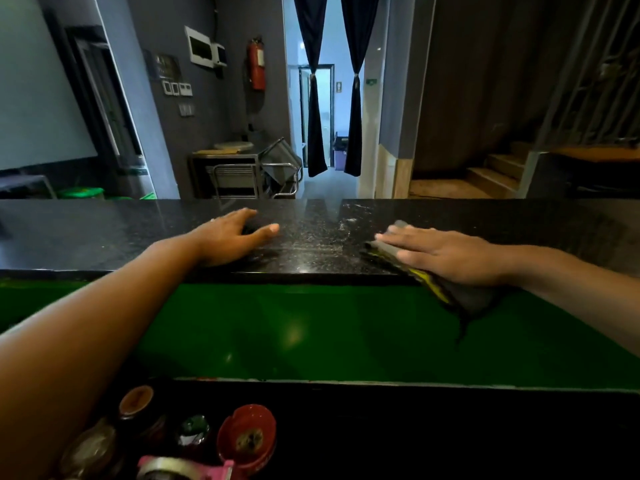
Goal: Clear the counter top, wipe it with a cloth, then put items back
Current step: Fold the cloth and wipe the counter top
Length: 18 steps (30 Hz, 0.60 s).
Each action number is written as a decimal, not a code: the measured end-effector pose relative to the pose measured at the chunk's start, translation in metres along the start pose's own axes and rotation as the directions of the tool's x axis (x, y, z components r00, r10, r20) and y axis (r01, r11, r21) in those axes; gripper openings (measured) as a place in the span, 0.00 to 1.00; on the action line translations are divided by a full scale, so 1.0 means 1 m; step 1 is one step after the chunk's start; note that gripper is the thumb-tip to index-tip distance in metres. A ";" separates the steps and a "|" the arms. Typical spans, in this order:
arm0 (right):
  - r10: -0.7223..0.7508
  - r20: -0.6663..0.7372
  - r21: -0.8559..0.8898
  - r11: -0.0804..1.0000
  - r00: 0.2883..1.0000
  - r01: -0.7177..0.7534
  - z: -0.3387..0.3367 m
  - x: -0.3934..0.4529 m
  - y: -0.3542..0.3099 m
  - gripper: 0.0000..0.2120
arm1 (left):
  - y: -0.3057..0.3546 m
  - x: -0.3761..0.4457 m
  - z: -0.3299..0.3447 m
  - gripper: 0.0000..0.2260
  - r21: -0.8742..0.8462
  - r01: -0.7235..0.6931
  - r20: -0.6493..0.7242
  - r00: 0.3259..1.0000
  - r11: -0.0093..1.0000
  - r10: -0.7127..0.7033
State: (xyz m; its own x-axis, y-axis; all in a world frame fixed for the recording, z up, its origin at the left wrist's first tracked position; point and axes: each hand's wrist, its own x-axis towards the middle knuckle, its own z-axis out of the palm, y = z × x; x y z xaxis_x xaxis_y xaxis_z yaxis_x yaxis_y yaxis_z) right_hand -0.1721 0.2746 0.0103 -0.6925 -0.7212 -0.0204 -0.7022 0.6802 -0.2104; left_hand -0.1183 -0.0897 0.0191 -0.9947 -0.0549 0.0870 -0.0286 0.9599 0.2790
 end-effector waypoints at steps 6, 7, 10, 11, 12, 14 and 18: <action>0.371 0.026 0.009 0.928 0.928 -0.372 -0.024 0.014 0.077 0.32 | -0.007 0.004 0.009 0.42 0.005 -0.017 -0.028 0.999 1.000 0.017; 0.437 0.009 0.002 0.899 0.899 -0.437 -0.027 0.029 0.087 0.32 | -0.008 0.004 0.009 0.42 -0.004 -0.020 -0.032 0.999 1.000 0.020; 0.556 -0.043 0.011 0.831 0.830 -0.556 -0.030 0.078 0.086 0.30 | -0.008 0.003 0.007 0.45 -0.011 -0.029 -0.036 0.999 1.000 0.029; 0.539 -0.046 0.011 0.842 0.841 -0.539 -0.028 0.093 0.075 0.29 | -0.008 0.002 0.007 0.44 -0.014 -0.028 -0.043 0.999 1.000 0.028; 0.495 -0.033 0.008 0.869 0.868 -0.495 -0.025 0.105 0.060 0.29 | -0.008 0.002 0.007 0.43 -0.017 -0.026 -0.049 0.998 1.000 0.025; 0.332 -0.006 -0.006 0.943 0.943 -0.332 -0.017 0.112 0.022 0.27 | -0.008 0.002 0.008 0.41 -0.024 -0.025 -0.048 0.999 0.999 0.024; -0.038 -0.003 -0.009 0.999 0.999 0.038 0.003 0.060 -0.015 0.31 | -0.012 0.003 0.009 0.38 -0.018 -0.051 -0.057 0.997 0.999 0.049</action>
State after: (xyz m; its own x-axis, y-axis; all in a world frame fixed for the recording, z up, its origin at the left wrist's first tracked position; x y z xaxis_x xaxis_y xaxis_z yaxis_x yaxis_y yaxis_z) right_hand -0.2030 0.2206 0.0093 -0.6659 -0.7460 -0.0096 -0.7293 0.6535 -0.2027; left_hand -0.1214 -0.0987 0.0072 -0.9877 -0.0228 0.1548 0.0236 0.9562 0.2918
